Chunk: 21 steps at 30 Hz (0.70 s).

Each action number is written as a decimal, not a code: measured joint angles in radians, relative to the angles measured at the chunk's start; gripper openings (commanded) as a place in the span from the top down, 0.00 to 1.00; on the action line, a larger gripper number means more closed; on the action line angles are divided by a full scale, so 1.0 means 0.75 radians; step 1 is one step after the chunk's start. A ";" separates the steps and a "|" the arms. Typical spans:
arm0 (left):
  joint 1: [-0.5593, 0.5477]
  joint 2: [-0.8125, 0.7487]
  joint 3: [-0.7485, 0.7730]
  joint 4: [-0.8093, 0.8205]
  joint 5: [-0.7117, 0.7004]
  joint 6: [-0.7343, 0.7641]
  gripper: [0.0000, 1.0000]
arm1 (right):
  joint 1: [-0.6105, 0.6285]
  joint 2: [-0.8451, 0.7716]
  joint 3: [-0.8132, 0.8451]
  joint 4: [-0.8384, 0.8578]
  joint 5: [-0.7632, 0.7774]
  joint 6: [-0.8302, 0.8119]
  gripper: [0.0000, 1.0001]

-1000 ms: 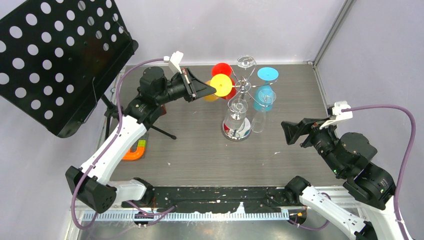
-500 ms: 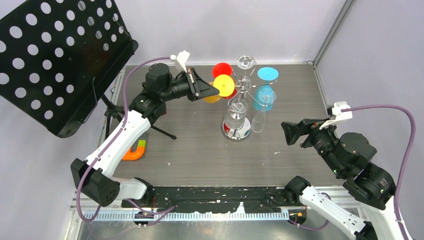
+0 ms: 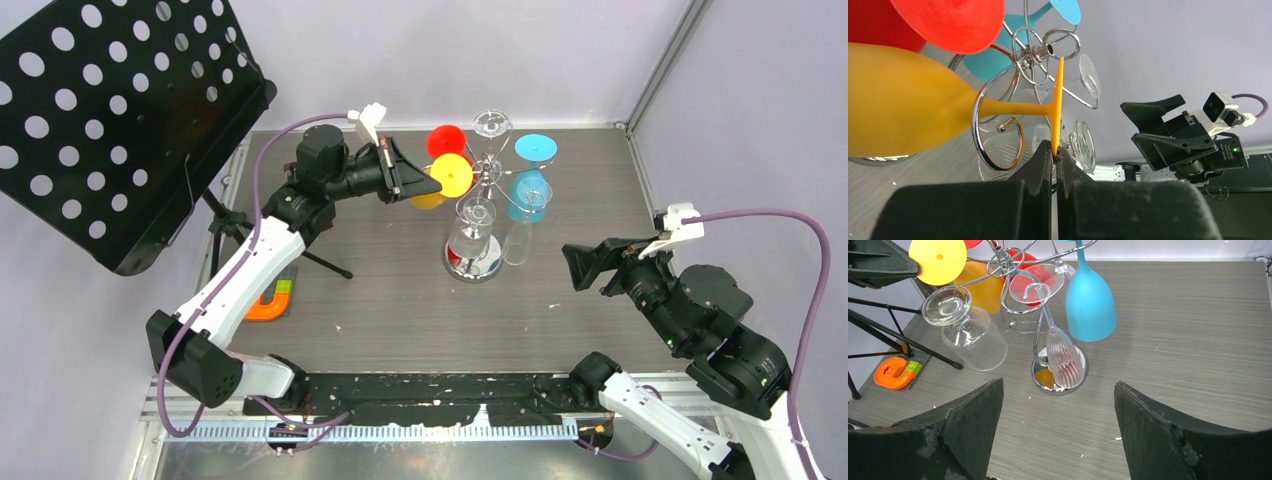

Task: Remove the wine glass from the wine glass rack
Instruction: Pick up the wine glass from the wine rack.

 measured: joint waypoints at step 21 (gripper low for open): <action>0.000 -0.047 -0.002 -0.031 0.077 0.092 1.00 | 0.000 0.000 -0.001 0.001 -0.006 0.002 0.13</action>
